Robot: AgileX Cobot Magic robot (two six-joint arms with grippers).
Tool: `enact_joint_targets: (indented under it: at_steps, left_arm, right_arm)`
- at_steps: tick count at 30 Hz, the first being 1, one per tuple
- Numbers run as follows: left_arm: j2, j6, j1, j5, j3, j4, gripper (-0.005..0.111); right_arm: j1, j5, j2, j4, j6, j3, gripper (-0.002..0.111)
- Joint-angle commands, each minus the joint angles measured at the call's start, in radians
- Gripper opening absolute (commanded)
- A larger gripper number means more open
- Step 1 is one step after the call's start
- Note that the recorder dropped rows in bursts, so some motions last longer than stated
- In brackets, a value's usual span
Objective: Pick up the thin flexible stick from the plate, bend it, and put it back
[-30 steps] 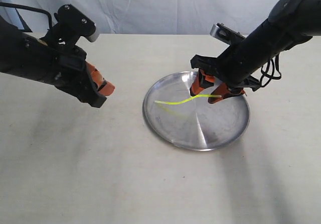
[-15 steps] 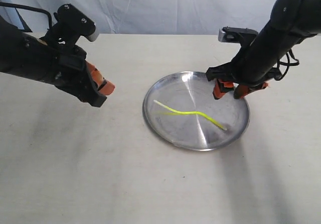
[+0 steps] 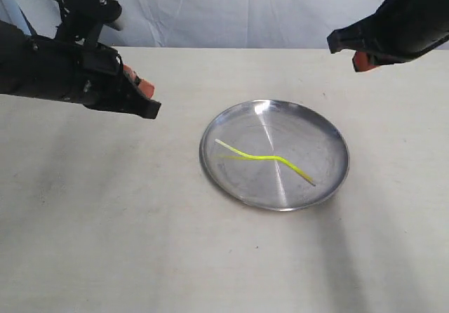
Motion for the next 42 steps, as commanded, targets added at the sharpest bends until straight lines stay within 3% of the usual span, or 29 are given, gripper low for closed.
enact_joint_targets:
  at_steps: [1,8,15,19,26,42]
  left_arm:
    - [-0.085,-0.004,0.003,-0.039,0.005,-0.123,0.000]
    - [-0.289,-0.002,0.001,-0.001,0.026,-0.152,0.000]
    - [-0.496,0.002,0.001,-0.034,0.200,-0.188,0.000]
    - [-0.537,0.000,0.001,-0.025,0.275,-0.188,0.000]
    - [-0.552,0.002,0.001,-0.029,0.292,-0.117,0.000]
    - [-0.552,0.002,0.001,-0.033,0.292,-0.117,0.000]
  right_arm:
    - [-0.002,-0.084,-0.190,0.038,-0.002,0.130,0.000]
    - [0.000,-0.241,-0.571,0.058,-0.006,0.468,0.000]
    - [0.000,-0.369,-0.903,0.146,-0.006,0.687,0.000]
    - [0.000,-0.360,-1.026,0.156,-0.006,0.709,0.000]
    - [0.000,-0.359,-1.128,0.161,-0.006,0.709,0.000]
    - [0.000,-0.359,-1.143,0.161,-0.006,0.709,0.000]
